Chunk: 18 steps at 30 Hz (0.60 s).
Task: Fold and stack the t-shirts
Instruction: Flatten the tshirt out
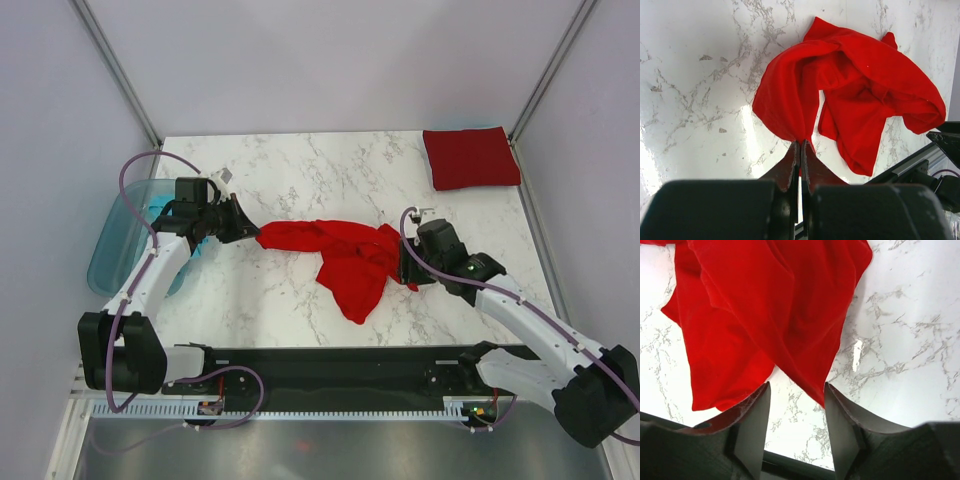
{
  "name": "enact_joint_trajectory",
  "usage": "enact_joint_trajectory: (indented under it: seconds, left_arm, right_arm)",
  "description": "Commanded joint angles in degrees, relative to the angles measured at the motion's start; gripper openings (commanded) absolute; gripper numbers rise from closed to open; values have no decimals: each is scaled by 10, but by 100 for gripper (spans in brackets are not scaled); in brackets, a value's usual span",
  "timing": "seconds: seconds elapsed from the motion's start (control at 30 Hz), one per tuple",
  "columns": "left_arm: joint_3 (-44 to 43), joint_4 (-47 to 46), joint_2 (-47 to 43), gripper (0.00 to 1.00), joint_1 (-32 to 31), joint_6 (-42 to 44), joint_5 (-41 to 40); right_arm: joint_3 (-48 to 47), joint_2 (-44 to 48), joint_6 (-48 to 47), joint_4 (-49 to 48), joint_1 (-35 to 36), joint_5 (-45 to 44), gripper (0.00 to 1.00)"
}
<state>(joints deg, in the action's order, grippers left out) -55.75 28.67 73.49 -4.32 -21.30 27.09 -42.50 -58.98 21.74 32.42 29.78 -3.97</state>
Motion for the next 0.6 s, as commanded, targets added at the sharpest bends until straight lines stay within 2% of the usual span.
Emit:
enact_joint_trajectory:
  seconds: [0.0, 0.17, 0.33, 0.43, 0.57]
  left_arm:
    - [-8, -4, 3, 2, 0, 22, 1]
    - [-20, -4, 18, 2, 0, 14, -2]
    - [-42, -3, 35, 2, 0, 9, -24]
    - [-64, -2, 54, 2, 1, 9, -32]
    - [-87, -1, 82, 2, 1, 2, -24]
  right_arm:
    - [-5, -8, 36, 12, 5, -2, 54]
    - [7, -20, 59, 16, 19, -1, 51]
    - [18, -25, 93, 26, 25, -61, 52]
    - [36, -25, 97, 11, 31, -62, 52]
    - [48, -29, 103, 4, 38, -70, 48]
